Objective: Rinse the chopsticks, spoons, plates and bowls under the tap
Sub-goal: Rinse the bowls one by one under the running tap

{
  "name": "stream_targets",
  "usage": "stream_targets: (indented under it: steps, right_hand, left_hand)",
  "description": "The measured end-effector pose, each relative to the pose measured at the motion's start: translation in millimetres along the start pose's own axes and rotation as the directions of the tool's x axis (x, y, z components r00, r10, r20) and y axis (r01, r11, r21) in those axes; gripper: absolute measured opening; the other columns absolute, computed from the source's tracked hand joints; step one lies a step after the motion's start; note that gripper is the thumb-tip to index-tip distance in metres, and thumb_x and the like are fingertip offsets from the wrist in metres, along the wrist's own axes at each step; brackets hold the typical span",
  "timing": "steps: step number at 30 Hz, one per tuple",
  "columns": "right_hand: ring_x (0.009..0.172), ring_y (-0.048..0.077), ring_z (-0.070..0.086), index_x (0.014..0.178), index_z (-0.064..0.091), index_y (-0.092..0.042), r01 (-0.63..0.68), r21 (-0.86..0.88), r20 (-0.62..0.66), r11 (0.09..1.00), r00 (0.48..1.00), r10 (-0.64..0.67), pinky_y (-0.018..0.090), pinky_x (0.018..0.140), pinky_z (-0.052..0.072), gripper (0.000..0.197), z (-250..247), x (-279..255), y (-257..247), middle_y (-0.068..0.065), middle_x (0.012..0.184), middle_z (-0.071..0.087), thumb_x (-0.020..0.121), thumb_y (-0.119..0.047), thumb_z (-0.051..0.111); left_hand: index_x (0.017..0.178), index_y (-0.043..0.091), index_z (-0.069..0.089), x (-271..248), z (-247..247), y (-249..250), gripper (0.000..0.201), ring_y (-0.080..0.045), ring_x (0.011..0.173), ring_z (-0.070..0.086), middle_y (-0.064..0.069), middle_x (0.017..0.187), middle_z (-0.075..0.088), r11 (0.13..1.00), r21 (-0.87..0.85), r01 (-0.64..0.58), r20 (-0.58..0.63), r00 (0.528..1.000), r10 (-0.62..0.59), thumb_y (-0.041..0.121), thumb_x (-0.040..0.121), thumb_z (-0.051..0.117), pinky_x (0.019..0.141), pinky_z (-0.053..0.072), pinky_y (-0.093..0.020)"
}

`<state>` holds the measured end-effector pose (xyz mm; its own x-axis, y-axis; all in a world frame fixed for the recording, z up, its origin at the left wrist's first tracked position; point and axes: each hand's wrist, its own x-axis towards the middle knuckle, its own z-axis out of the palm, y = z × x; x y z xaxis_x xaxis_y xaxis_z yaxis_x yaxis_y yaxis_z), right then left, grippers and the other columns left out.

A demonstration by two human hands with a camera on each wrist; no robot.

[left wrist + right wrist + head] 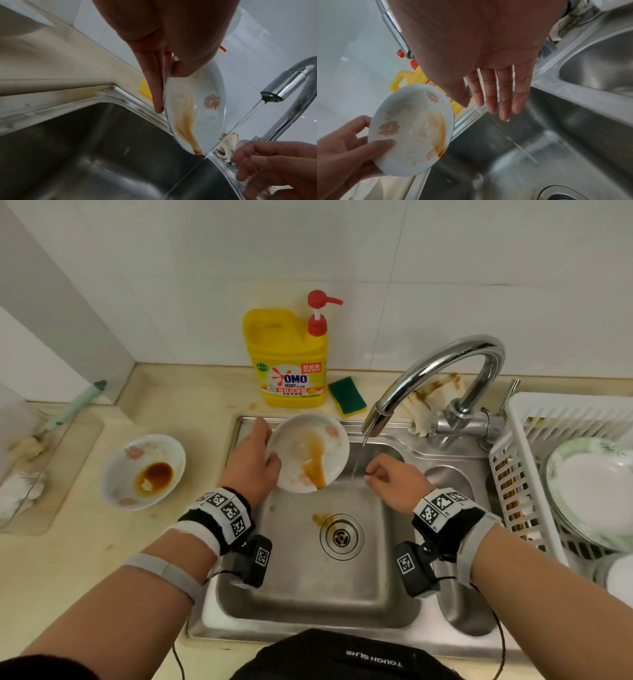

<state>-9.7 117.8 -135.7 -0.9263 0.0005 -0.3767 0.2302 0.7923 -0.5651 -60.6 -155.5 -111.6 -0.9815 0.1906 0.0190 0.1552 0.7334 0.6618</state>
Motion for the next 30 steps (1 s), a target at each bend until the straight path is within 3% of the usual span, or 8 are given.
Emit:
stream_targets:
  steps: [4,8,12,16,20,23,26,30]
  right_hand:
    - [0.085,0.016,0.073,0.116,0.058,-0.024,-0.025,0.236,0.017,0.971,1.000,0.021,0.042,0.082,0.061,0.042,3.4,19.4,-12.3,-0.003,0.099,0.072,0.099,-0.061,0.047]
    - [0.074,0.022,0.077,0.098,0.063,-0.025,-0.093,0.404,0.042,0.910,0.996,0.083,0.046,0.076,0.064,0.043,6.5,33.3,-19.1,0.008,0.086,0.077,0.100,-0.062,0.042]
    - [0.071,0.028,0.077,0.091,0.062,-0.023,-0.098,0.472,0.029,0.876,0.995,0.095,0.046,0.074,0.064,0.029,8.9,39.0,-17.5,0.015,0.077,0.076,0.107,-0.041,0.045]
    - [0.074,0.019,0.077,0.113,0.065,-0.014,-0.054,0.434,0.023,0.899,0.999,0.049,0.041,0.076,0.064,0.016,16.2,43.3,-4.8,0.005,0.085,0.076,0.105,-0.018,0.051]
    - [0.078,0.019,0.077,0.130,0.063,-0.013,-0.083,0.503,0.025,0.860,0.996,0.082,0.038,0.076,0.063,0.030,20.1,47.3,2.1,0.003,0.095,0.077,0.101,-0.011,0.057]
    - [0.078,0.022,0.077,0.137,0.059,-0.017,-0.091,0.566,0.001,0.819,0.994,0.110,0.040,0.073,0.064,0.035,14.8,46.4,-6.6,0.004,0.104,0.074,0.103,-0.022,0.056]
    - [0.071,0.024,0.077,0.117,0.065,-0.024,-0.145,0.615,-0.003,0.775,0.983,0.186,0.042,0.068,0.065,0.035,7.6,43.7,-18.1,0.006,0.099,0.075,0.099,-0.054,0.056]
    - [0.066,0.020,0.076,0.095,0.066,-0.021,-0.125,0.525,-0.050,0.842,0.983,0.177,0.039,0.062,0.064,0.041,5.7,43.6,-23.9,0.005,0.086,0.074,0.100,-0.059,0.050]
  left_hand:
    - [0.105,0.014,0.040,11.1,8.9,3.0,0.026,-0.008,0.069,0.052,0.006,0.081,0.052,0.999,-0.013,0.036,0.042,0.998,-0.035,0.006,0.090,0.059,0.055,0.036,-0.024]
    - [0.104,0.020,0.037,17.4,18.3,7.2,0.028,-0.013,0.071,0.055,0.006,0.080,0.055,1.000,0.013,0.007,0.061,0.998,-0.008,0.010,0.091,0.060,0.055,0.037,-0.023]
    - [0.105,0.023,0.036,22.3,24.8,8.8,0.029,-0.008,0.072,0.057,0.008,0.083,0.056,1.000,-0.021,0.021,0.087,0.996,-0.019,0.011,0.093,0.060,0.058,0.041,-0.025]
    - [0.107,0.022,0.038,24.5,28.1,9.4,0.028,0.007,0.069,0.048,0.020,0.081,0.049,1.000,-0.002,0.017,0.084,0.996,-0.017,0.011,0.095,0.061,0.054,0.033,-0.010]
    - [0.116,0.015,0.043,26.8,29.3,11.8,0.026,0.009,0.066,0.045,0.023,0.081,0.046,0.999,0.037,-0.004,0.084,0.996,0.001,0.013,0.096,0.060,0.050,0.032,-0.008]
    - [0.112,0.017,0.041,28.1,28.4,11.2,0.025,0.006,0.065,0.046,0.021,0.079,0.047,0.999,0.037,-0.021,0.072,0.997,0.018,0.013,0.097,0.060,0.050,0.031,-0.010]
    - [0.108,0.025,0.036,27.7,29.7,7.8,0.028,0.001,0.065,0.051,0.018,0.080,0.051,1.000,-0.002,-0.018,0.063,0.998,0.018,0.014,0.097,0.059,0.055,0.034,-0.016]
    - [0.113,0.025,0.040,26.3,32.6,3.4,0.025,-0.006,0.071,0.058,0.019,0.086,0.054,0.999,-0.040,-0.002,0.030,1.000,0.003,0.019,0.098,0.058,0.062,0.046,-0.027]
